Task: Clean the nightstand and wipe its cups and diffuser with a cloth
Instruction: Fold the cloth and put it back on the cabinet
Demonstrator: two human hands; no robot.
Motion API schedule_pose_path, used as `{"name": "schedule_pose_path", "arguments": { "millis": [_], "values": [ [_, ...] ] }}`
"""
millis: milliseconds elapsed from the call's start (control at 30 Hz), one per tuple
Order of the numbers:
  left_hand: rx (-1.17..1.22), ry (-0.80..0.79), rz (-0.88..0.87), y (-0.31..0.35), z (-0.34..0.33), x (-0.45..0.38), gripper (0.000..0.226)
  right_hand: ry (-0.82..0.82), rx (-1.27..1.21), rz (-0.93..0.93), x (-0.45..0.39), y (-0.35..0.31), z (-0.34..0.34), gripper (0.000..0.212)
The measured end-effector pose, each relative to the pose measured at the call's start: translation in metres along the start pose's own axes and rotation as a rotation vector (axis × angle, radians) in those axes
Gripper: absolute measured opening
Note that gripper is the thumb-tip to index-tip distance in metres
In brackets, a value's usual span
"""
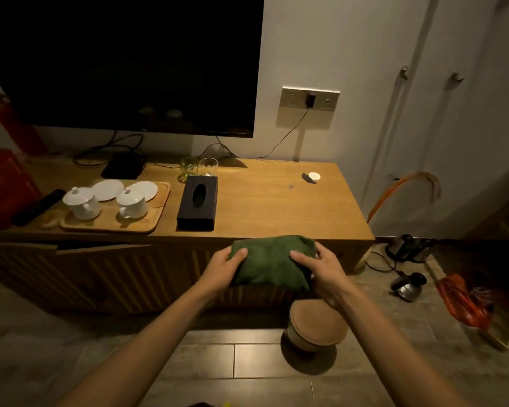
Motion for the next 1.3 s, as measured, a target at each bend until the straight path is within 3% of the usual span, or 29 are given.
{"name": "schedule_pose_path", "arguments": {
  "millis": [100,300,467,600,700,900,1033,1167,1300],
  "values": [
    [-0.063,0.086,0.006,0.005,0.015,-0.071,0.026,0.039,0.032,-0.075,-0.074,0.007,-0.003,0.035],
    [-0.280,0.109,0.001,-0.014,0.043,-0.223,0.037,0.194,0.164,-0.099,-0.233,0.013,-0.005,0.025],
    [-0.350,0.087,0.108,-0.047,0.060,-0.308,0.040,0.254,0.263,-0.196,-0.330,0.031,-0.005,0.045],
    [-0.459,0.070,0.166,-0.065,0.071,-0.354,0.024,0.301,0.379,-0.252,-0.377,0.048,0.003,0.050],
    [-0.525,0.075,0.245,-0.085,0.074,-0.372,0.025,0.337,0.502,-0.273,-0.394,0.064,0.010,0.040],
    [-0.702,0.210,0.234,-0.092,0.078,-0.376,0.015,0.321,0.716,-0.237,-0.412,0.070,0.018,0.037],
    [-0.839,0.260,0.166,-0.068,0.075,-0.376,0.036,0.225,0.913,-0.122,-0.421,0.049,0.007,0.041],
    [-0.852,0.287,-0.025,-0.013,0.077,-0.366,0.048,0.013,1.045,0.174,-0.436,-0.004,-0.041,0.037],
    [-0.912,0.516,-0.112,0.044,0.113,-0.326,0.058,-0.206,1.119,0.496,-0.433,-0.063,-0.116,0.042]
  ]
}}
Point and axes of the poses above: each hand's wrist, its own x-axis away from the middle knuckle, its own z-axis out of the back of the hand, y = z × x, the point moved 8 cm from there along -x, towards the middle knuckle, and after that the axes turned 3 degrees about -x, right-handed, at the moved point
